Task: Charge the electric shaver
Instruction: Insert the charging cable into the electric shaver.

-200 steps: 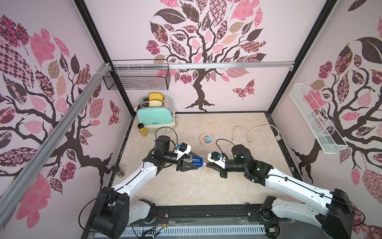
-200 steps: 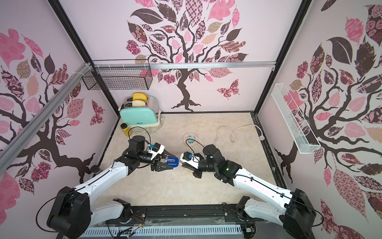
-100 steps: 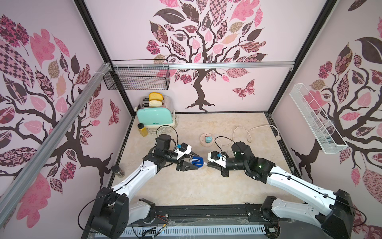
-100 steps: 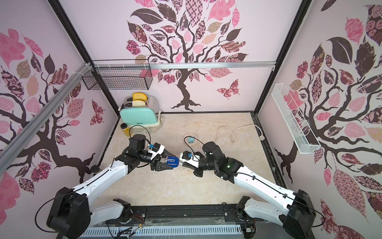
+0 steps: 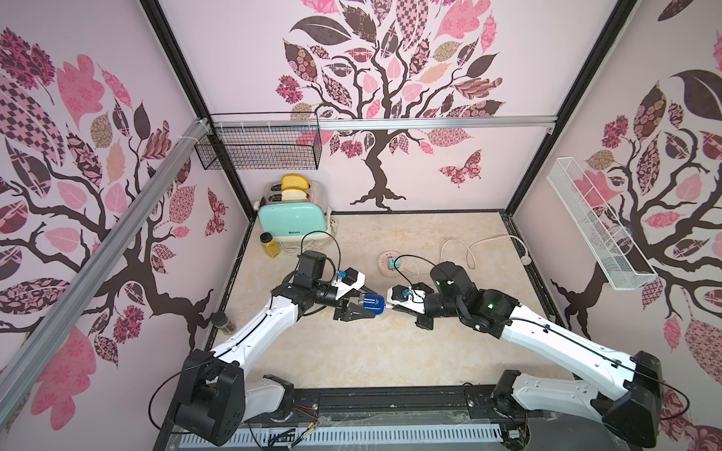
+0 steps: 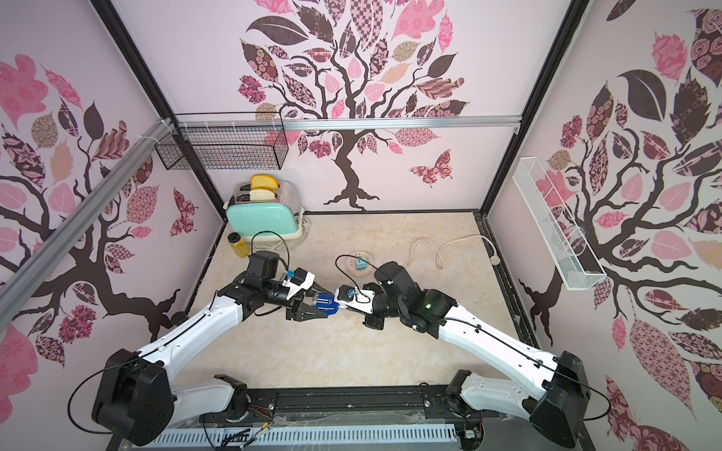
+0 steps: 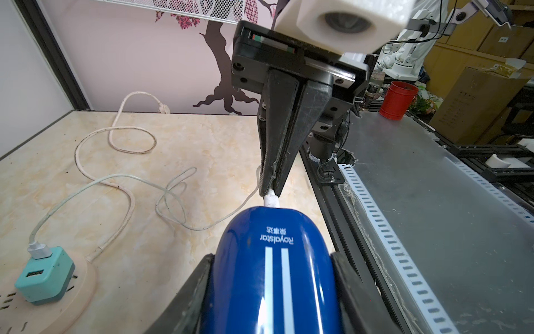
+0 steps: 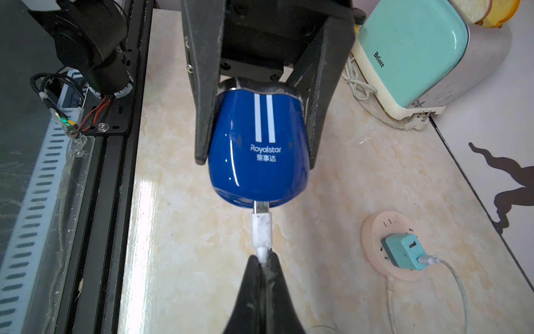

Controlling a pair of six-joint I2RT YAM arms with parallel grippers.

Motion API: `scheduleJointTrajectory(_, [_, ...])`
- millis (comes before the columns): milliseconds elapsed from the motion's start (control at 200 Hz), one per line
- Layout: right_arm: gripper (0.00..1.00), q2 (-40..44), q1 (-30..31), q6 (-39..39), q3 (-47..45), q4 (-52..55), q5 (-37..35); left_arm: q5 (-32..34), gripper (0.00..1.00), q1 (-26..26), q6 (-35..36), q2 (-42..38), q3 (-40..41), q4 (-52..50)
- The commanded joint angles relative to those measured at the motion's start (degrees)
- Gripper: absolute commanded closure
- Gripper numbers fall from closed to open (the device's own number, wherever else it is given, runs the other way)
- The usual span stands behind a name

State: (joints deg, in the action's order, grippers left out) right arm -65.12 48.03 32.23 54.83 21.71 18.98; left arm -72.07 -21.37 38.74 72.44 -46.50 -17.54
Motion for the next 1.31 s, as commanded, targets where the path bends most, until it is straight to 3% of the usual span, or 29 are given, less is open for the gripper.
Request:
scheduleJointTrajectory(0, [1.0,0.1,0.9,0.5,2.6,-0.6,-1.0,-1.1,1.0,-0.1,1.0,1.0,-1.3,-1.4])
scheduleJointTrajectory(270, [1.0,0.2,2.2,-0.6,3.5,-3.8,0.4,-1.2,1.0,-0.2,1.3,1.3,-0.9,-1.7])
scheduleJointTrajectory(745, [1.0,2.2,2.2,-8.4,-3.1,-17.5,6.6,-4.3,1.0,-2.0,-3.1,1.8,0.8,5.6])
scheduleJointTrajectory(1105, [1.0,1.8,2.2,-9.0,-4.6,-19.1,8.2,-3.0,1.0,-3.7,-3.5,2.5,1.7,6.8])
scheduleJointTrajectory(1300, [1.0,1.2,2.2,-10.4,-4.2,-20.5,9.6,-2.6,1.0,-4.8,-9.0,1.9,3.7,14.4])
